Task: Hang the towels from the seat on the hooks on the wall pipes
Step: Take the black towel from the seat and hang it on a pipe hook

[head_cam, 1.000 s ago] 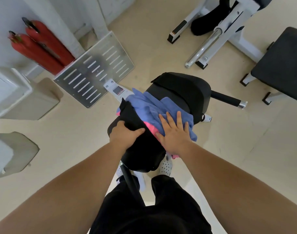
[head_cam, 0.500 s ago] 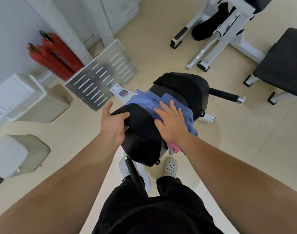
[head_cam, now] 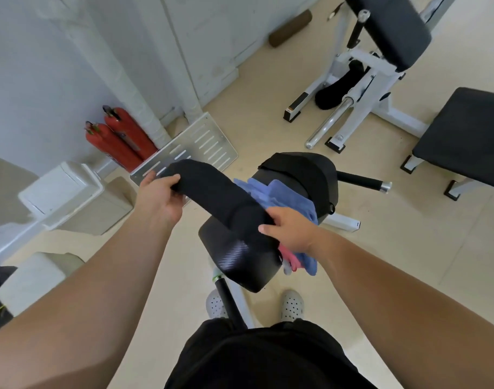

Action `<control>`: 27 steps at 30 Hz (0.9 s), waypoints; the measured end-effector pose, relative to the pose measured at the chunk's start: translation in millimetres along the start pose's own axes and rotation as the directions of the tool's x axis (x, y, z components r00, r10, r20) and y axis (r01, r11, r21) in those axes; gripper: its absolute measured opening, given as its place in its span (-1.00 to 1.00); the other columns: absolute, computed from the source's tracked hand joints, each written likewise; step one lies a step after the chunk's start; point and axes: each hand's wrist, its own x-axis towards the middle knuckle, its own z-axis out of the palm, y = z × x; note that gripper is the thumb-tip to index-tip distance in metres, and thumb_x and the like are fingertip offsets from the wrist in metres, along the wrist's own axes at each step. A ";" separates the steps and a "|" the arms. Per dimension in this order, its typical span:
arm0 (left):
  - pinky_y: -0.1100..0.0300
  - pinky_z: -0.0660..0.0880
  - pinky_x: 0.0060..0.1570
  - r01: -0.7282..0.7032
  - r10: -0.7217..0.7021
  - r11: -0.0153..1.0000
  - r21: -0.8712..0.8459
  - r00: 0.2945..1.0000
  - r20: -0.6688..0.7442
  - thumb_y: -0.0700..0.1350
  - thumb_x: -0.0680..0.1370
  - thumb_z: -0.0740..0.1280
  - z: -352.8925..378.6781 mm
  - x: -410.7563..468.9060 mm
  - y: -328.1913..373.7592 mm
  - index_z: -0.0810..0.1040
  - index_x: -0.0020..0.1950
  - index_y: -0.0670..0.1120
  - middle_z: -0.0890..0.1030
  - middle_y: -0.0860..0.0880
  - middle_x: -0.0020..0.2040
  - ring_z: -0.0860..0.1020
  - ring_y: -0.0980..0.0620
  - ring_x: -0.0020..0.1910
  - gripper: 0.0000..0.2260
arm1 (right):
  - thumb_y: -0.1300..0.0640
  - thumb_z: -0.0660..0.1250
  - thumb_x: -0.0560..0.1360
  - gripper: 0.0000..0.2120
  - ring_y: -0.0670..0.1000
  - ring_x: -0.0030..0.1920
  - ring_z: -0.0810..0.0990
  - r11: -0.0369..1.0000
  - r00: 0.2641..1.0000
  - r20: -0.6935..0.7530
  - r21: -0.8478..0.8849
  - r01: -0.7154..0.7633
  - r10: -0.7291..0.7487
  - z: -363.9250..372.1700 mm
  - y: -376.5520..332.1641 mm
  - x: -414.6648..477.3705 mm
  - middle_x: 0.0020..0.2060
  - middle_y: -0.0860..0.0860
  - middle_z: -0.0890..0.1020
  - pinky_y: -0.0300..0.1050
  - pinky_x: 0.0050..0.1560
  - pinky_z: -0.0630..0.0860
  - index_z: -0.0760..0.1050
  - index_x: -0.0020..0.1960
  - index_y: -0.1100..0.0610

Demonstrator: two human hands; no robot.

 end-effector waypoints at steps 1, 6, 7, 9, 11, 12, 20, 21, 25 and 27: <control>0.17 0.64 -0.32 0.057 -0.055 0.997 0.059 0.998 -0.023 -0.41 0.60 0.26 -6.2 7.1 -3.6 0.33 0.53 -0.11 0.58 -0.18 0.29 0.64 -0.04 0.02 -0.48 | 0.06 0.31 0.60 -0.77 -0.15 -0.31 0.48 0.999 0.998 -0.057 -0.046 0.024 -0.027 -4.0 3.2 3.4 -0.38 -0.13 0.51 -0.19 -0.17 0.37 0.43 -0.22 -0.06; 0.01 0.53 0.15 0.067 0.026 0.602 0.796 0.994 -0.103 -0.06 0.46 0.50 -11.8 -5.2 -45.4 0.28 0.55 0.06 0.45 -0.12 0.39 0.49 -0.21 0.32 -0.29 | 0.09 0.29 0.61 -0.91 -0.03 -0.03 0.57 0.973 0.967 -0.210 -0.209 0.101 -0.146 -17.5 8.8 27.3 -0.08 -0.08 0.66 -0.13 0.04 0.45 0.57 0.03 0.00; -0.02 0.50 0.25 -0.076 0.078 0.436 0.896 0.996 0.047 0.02 0.35 0.53 -5.0 -11.3 -57.1 0.24 0.56 0.13 0.42 -0.08 0.39 0.47 -0.17 0.33 -0.17 | 0.09 0.28 0.62 -0.85 -0.01 0.05 0.60 0.964 0.968 -0.196 -0.242 0.108 -0.157 -18.2 7.1 32.4 0.04 -0.06 0.68 -0.08 0.12 0.49 0.61 0.11 0.02; -0.07 0.45 0.32 -0.466 0.017 0.110 0.878 0.884 0.467 0.09 0.26 0.54 16.3 -23.5 -77.3 0.28 0.54 0.10 0.39 0.00 0.37 0.41 -0.07 0.36 -0.12 | 0.11 0.27 0.62 -0.79 0.05 0.10 0.62 0.939 0.972 -0.138 -0.316 0.139 -0.190 -16.2 6.6 43.5 0.17 0.01 0.67 0.04 0.16 0.52 0.62 0.19 0.04; -0.03 0.50 0.22 -0.760 -0.113 -0.025 0.649 0.648 0.754 0.03 0.25 0.50 41.2 -22.3 -99.9 0.45 0.38 -0.08 0.53 -0.07 0.25 0.50 -0.09 0.24 -0.29 | 0.16 0.29 0.61 -0.78 0.08 0.09 0.63 0.944 0.968 -0.128 -0.281 0.175 -0.218 -16.8 7.8 52.7 0.17 0.06 0.68 0.02 0.14 0.51 0.63 0.20 0.10; 0.08 0.52 0.11 -0.798 -0.156 0.000 0.603 0.596 0.788 -0.06 0.26 0.49 54.9 -23.6 -106.7 0.50 0.28 -0.12 0.59 -0.07 0.14 0.57 -0.04 0.11 -0.41 | 0.18 0.30 0.60 -0.79 0.07 0.08 0.62 0.954 0.967 -0.134 -0.238 0.182 -0.218 -20.2 9.9 55.8 0.17 0.06 0.68 -0.06 0.13 0.49 0.63 0.19 0.13; 0.03 0.49 0.07 -0.776 -0.213 -0.192 0.601 0.631 0.746 -0.15 0.55 0.36 90.4 14.1 -123.5 0.68 0.05 -0.08 0.70 -0.07 -0.02 0.61 -0.10 0.02 -0.86 | -0.09 0.32 0.57 -0.82 -0.04 -0.10 0.59 0.982 0.847 -0.498 0.132 -0.137 0.185 -73.9 79.2 65.4 -0.13 -0.07 0.64 -0.08 -0.01 0.52 0.58 0.01 0.01; 0.00 0.51 0.05 -0.743 -0.175 -0.172 0.647 0.669 0.722 -0.10 0.55 0.35 91.1 17.1 -122.8 0.68 0.03 -0.03 0.70 -0.06 -0.06 0.62 -0.11 -0.01 -0.86 | -0.12 0.30 0.57 -0.73 0.03 0.00 0.61 0.955 0.796 -0.530 0.192 -0.225 0.294 -77.5 94.6 69.7 -0.02 -0.01 0.66 0.00 0.09 0.54 0.57 0.13 0.04; -0.01 0.54 0.03 -0.665 -0.055 -0.136 0.734 0.745 0.665 -0.09 0.57 0.35 91.8 24.2 -121.9 0.67 0.05 -0.01 0.70 -0.09 -0.05 0.64 -0.15 -0.03 -0.87 | -0.21 0.23 0.55 -0.43 0.24 0.22 0.56 0.721 0.667 -0.341 0.533 -0.444 0.663 -80.3 136.5 86.0 0.25 0.16 0.58 0.17 0.30 0.49 0.40 0.39 0.17; 0.03 0.51 0.01 -0.644 0.022 -0.204 0.737 0.750 0.662 -0.12 0.58 0.35 90.6 25.9 -120.9 0.65 0.11 -0.06 0.70 -0.12 -0.01 0.62 -0.20 0.00 -0.86 | -0.19 0.23 0.58 -0.41 0.26 0.26 0.55 0.615 0.659 -0.214 0.636 -0.467 0.721 -77.2 144.2 94.6 0.28 0.20 0.57 0.13 0.30 0.49 0.41 0.39 0.24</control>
